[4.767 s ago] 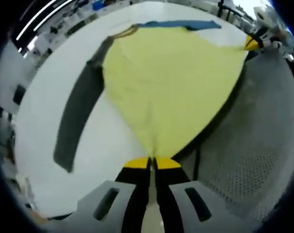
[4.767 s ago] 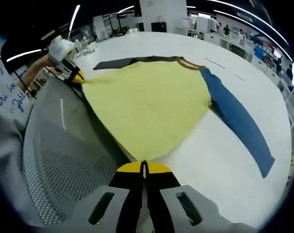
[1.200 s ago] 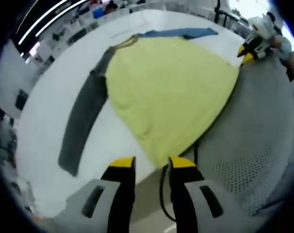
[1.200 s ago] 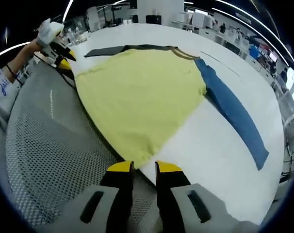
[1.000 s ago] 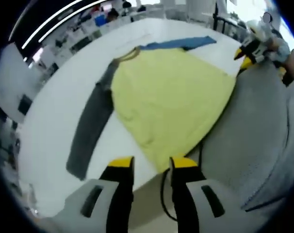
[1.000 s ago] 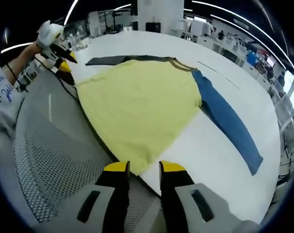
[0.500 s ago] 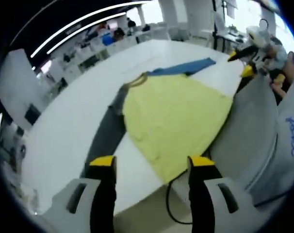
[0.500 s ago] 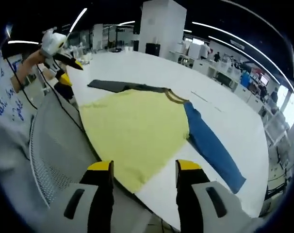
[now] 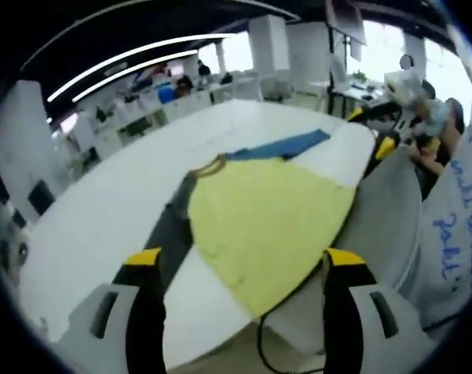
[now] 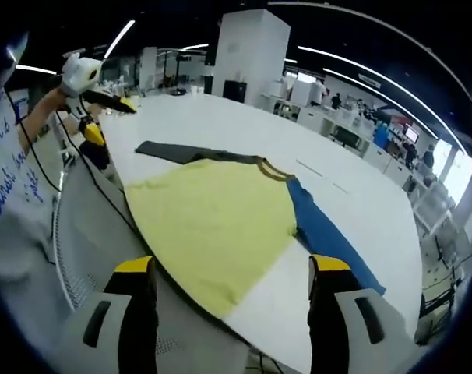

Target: Fold the garment on the visible template until the final outline fits inside the template.

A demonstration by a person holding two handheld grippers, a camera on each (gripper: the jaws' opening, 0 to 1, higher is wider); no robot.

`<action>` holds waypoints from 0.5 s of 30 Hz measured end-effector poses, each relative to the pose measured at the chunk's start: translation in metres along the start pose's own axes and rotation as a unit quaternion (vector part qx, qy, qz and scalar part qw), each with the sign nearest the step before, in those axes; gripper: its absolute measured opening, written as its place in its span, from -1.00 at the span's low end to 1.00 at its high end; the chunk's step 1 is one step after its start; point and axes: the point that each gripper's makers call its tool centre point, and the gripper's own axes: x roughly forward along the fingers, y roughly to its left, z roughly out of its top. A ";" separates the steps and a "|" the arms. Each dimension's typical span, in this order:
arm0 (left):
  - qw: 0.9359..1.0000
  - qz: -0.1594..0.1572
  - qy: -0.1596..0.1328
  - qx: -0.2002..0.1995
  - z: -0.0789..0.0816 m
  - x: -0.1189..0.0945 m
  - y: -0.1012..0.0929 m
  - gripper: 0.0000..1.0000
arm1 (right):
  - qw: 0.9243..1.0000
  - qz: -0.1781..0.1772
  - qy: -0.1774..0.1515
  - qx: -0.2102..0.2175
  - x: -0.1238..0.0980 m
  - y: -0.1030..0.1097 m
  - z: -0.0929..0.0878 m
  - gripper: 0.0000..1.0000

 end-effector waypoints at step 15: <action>0.997 -0.053 -0.051 -0.030 -0.002 -0.017 -0.005 0.98 | 0.998 -0.044 -0.026 0.035 0.003 0.016 0.018 0.99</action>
